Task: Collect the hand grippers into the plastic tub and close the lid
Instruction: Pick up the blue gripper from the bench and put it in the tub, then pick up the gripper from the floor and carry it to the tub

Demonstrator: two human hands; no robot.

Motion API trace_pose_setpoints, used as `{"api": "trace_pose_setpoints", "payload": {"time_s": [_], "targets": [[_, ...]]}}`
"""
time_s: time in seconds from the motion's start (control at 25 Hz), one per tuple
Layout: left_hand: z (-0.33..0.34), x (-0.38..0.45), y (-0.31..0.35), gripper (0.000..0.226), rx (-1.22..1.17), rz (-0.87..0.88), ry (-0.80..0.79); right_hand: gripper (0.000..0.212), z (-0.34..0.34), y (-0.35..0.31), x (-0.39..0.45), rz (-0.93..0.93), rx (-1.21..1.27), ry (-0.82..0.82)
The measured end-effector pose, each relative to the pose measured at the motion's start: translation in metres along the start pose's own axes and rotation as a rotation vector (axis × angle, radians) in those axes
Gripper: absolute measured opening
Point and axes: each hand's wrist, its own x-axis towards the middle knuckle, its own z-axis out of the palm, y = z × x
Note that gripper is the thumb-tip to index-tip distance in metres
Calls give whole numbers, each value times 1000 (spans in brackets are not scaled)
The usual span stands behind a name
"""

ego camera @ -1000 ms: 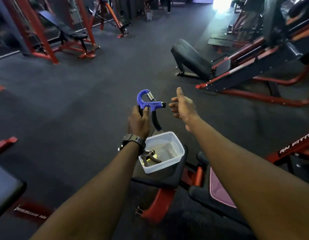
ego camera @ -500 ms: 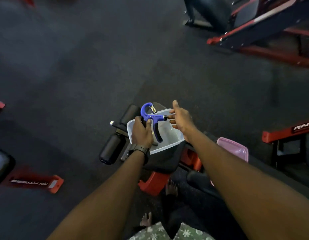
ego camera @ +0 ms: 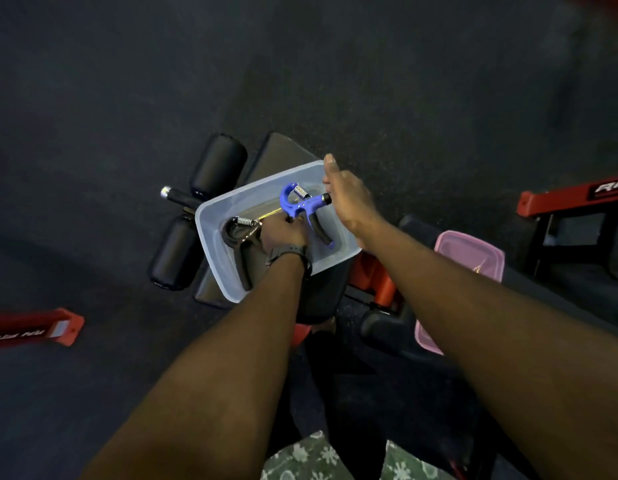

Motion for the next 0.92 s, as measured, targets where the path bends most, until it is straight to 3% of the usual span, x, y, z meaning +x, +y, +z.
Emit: {"api": "trace_pose_setpoints", "payload": {"time_s": [0.16,0.28,0.44,0.72,0.92], "targets": [[12,9,-8,41,27,-120,-16,91,3,6,15,-1,50,26],[16,10,-5,40,71,-60,-73,72,-3,10,20,4,104,39],[-5,5,0,59,23,-88,-58,55,-11,10,17,8,163,7],[-76,-9,41,50,-423,99,-118,60,-30,-21,-7,3,264,-17],[-132,-49,80,56,-472,213,-211,53,-54,-46,-46,-56,321,72]]}}
